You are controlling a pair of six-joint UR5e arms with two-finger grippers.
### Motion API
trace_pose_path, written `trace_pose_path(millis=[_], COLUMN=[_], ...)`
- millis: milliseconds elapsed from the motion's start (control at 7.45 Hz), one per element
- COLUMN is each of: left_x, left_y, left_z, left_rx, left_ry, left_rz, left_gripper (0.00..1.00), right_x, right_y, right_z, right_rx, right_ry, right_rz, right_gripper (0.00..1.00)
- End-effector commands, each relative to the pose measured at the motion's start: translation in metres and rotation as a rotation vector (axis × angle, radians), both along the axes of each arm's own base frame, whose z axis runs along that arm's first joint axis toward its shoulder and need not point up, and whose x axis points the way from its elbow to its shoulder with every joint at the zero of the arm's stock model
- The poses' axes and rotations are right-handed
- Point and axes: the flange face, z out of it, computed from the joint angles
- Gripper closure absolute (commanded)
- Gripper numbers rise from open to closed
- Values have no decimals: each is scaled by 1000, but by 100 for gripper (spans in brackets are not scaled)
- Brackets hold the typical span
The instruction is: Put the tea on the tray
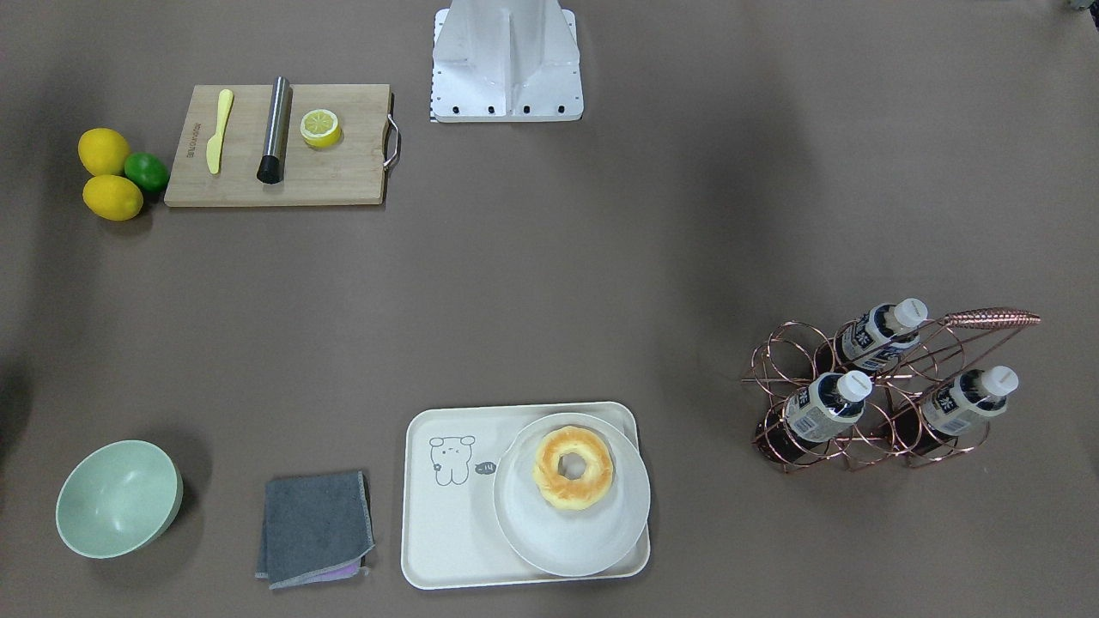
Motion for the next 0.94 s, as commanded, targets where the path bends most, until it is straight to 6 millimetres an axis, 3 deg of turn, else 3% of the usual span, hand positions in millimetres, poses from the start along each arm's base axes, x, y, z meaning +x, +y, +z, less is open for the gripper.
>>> trace_pose_path(millis=[0, 537, 805], left_x=[1, 0, 2], left_y=[0, 1, 0], left_z=[-3, -3, -21], left_rx=[11, 12, 33], left_ry=[5, 8, 15], left_rz=[7, 2, -8], left_gripper=[3, 3, 3], right_x=[-1, -1, 0], right_y=[2, 2, 2], right_z=[0, 1, 2], right_rx=[-4, -4, -8], right_ry=[-9, -9, -11], right_rz=[-1, -2, 0], right_gripper=[0, 0, 0])
